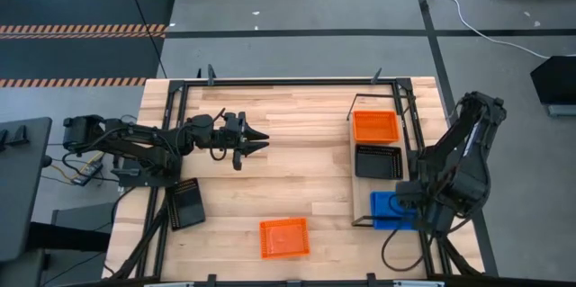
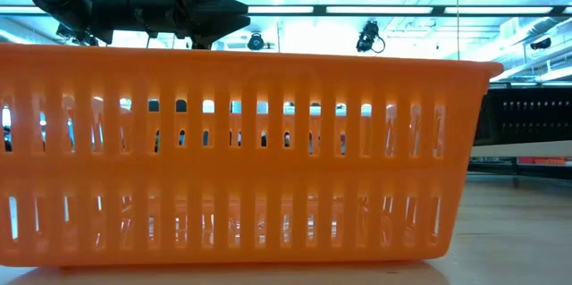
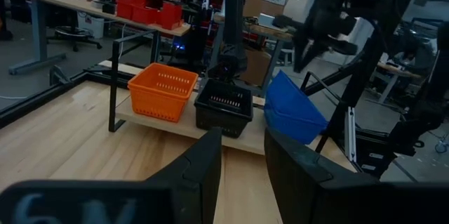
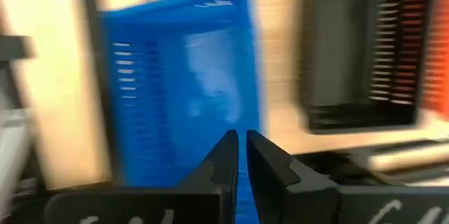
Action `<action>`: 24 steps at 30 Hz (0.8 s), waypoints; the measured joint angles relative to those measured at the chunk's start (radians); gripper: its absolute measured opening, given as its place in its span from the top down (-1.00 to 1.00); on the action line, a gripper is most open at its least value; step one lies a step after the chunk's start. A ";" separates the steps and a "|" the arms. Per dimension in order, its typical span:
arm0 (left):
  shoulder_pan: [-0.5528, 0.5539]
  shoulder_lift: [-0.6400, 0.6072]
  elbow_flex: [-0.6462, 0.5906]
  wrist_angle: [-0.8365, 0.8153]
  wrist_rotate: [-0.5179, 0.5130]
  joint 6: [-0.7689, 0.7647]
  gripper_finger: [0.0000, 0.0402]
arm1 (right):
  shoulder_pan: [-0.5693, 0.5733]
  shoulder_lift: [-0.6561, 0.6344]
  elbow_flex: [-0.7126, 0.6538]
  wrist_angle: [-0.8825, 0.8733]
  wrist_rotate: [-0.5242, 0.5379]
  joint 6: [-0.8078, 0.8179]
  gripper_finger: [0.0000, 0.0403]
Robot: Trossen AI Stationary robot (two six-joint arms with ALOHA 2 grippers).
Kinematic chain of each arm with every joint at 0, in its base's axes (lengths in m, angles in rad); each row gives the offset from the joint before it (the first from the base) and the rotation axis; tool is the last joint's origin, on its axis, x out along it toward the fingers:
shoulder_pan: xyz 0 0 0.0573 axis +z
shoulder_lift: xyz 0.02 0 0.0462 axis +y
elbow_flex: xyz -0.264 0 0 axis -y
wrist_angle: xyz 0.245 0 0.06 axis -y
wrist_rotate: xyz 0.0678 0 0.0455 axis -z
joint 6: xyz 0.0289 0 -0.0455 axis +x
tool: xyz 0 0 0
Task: Stack baskets on shelf by color
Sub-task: Stack the blue bin on top of the blue bin on the shelf
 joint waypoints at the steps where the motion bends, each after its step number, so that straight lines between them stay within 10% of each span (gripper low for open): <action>1: 0.000 0.000 0.000 0.000 0.000 0.000 0.42 | 0.000 -0.004 0.000 -0.032 0.017 0.000 0.83; 24: 0.000 0.000 0.000 -0.010 0.000 0.009 0.42 | -0.033 -0.028 -0.115 0.002 -0.027 0.084 0.29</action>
